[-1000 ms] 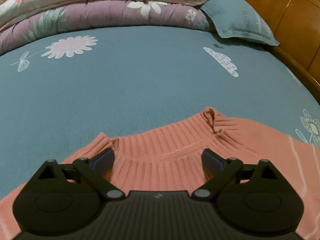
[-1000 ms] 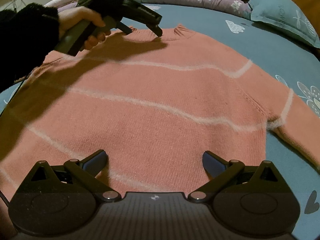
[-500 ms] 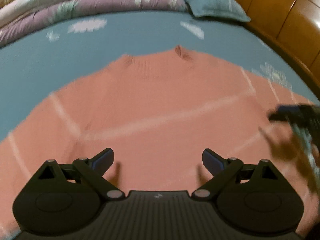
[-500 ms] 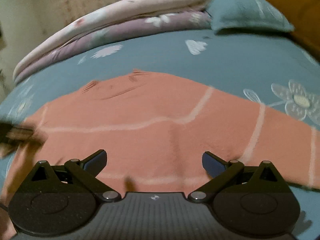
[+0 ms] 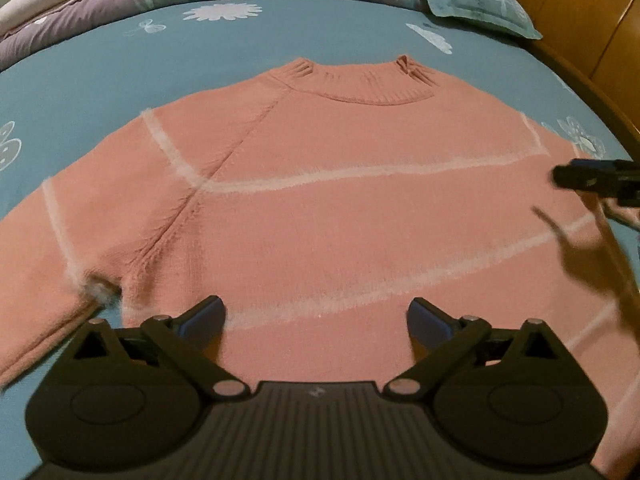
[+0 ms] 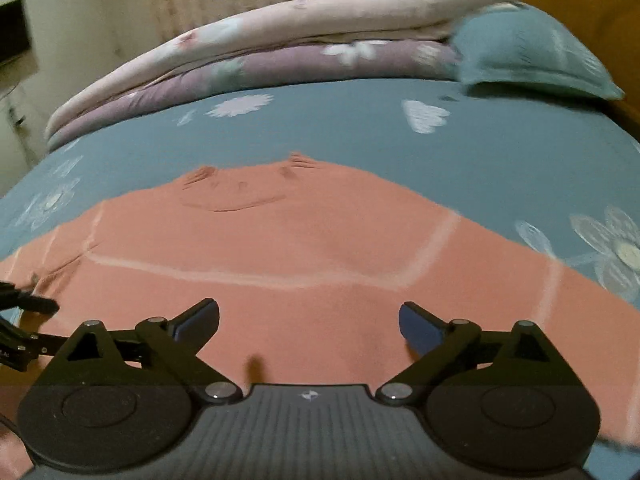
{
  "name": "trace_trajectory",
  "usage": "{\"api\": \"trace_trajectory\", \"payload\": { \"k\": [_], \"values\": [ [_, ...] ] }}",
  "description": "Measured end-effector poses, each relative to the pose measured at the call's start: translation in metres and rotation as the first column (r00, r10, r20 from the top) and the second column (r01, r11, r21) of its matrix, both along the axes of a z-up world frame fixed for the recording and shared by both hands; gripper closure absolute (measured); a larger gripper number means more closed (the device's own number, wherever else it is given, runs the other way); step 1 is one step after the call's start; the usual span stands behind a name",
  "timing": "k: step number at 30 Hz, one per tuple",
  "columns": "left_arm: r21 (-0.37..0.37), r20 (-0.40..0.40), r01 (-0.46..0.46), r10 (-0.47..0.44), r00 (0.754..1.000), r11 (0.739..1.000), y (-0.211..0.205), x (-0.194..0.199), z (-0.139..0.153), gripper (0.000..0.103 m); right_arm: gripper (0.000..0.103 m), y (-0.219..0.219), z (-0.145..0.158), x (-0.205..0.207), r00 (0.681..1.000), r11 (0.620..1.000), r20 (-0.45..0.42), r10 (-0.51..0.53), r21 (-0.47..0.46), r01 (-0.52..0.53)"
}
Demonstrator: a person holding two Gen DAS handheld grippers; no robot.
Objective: Fold clothes
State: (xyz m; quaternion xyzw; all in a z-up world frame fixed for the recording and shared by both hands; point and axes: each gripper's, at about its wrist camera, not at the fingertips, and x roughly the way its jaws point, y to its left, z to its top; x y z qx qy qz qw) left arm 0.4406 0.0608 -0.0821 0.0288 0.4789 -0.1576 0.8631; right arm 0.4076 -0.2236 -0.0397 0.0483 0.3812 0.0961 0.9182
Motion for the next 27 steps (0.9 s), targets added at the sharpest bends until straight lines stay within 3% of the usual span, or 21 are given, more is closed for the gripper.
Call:
{"api": "trace_trajectory", "payload": {
  "k": [2, 3, 6, 10, 14, 16, 20, 23, 27],
  "values": [
    [0.013, 0.004, 0.007, -0.007, 1.0, 1.0, 0.0, -0.004, -0.001, 0.004, 0.002, 0.004, -0.019, 0.011, 0.998, 1.0, -0.059, -0.014, 0.008, 0.015],
    [0.019, 0.006, 0.01, -0.01, 1.0, 1.0, 0.0, -0.007, -0.001, 0.004, 0.0, 0.007, -0.023, 0.008, 0.999, 1.0, -0.036, -0.007, -0.009, 0.007],
    [-0.001, 0.012, -0.017, 0.017, 1.0, 1.0, 0.009, -0.013, 0.007, 0.004, 0.0, 0.016, -0.014, -0.005, 0.999, 0.997, -0.046, 0.007, -0.081, -0.011],
    [-0.067, 0.045, -0.01, 0.013, 0.999, 0.998, 0.014, -0.004, 0.015, 0.004, 0.0, 0.023, 0.002, -0.011, 0.997, 0.998, 0.038, 0.063, -0.026, -0.062],
    [-0.089, 0.032, -0.024, 0.027, 0.999, 0.996, 0.014, 0.016, 0.002, 0.004, 0.0, 0.034, -0.019, 0.015, 0.998, 0.996, -0.029, 0.057, -0.074, -0.059],
    [-0.08, 0.021, -0.056, 0.058, 0.998, 0.995, 0.015, 0.02, -0.004, 0.004, 0.0, 0.038, -0.028, 0.02, 0.998, 0.993, -0.035, 0.06, -0.104, -0.064],
    [-0.079, 0.027, -0.051, 0.054, 0.998, 0.996, 0.026, -0.001, -0.003, 0.004, 0.0, 0.029, -0.023, -0.002, 0.995, 0.997, -0.087, 0.055, -0.041, -0.059],
    [-0.033, 0.05, -0.046, 0.047, 0.998, 0.998, 0.03, -0.015, -0.003, 0.004, 0.0, 0.037, -0.025, -0.027, 0.993, 0.995, -0.099, 0.069, -0.068, -0.076],
    [0.004, 0.056, -0.075, 0.074, 0.996, 0.997, 0.026, -0.011, 0.01, 0.004, 0.0, 0.047, -0.013, -0.027, 0.992, 0.991, -0.112, 0.062, -0.111, -0.075]
  ]
}}
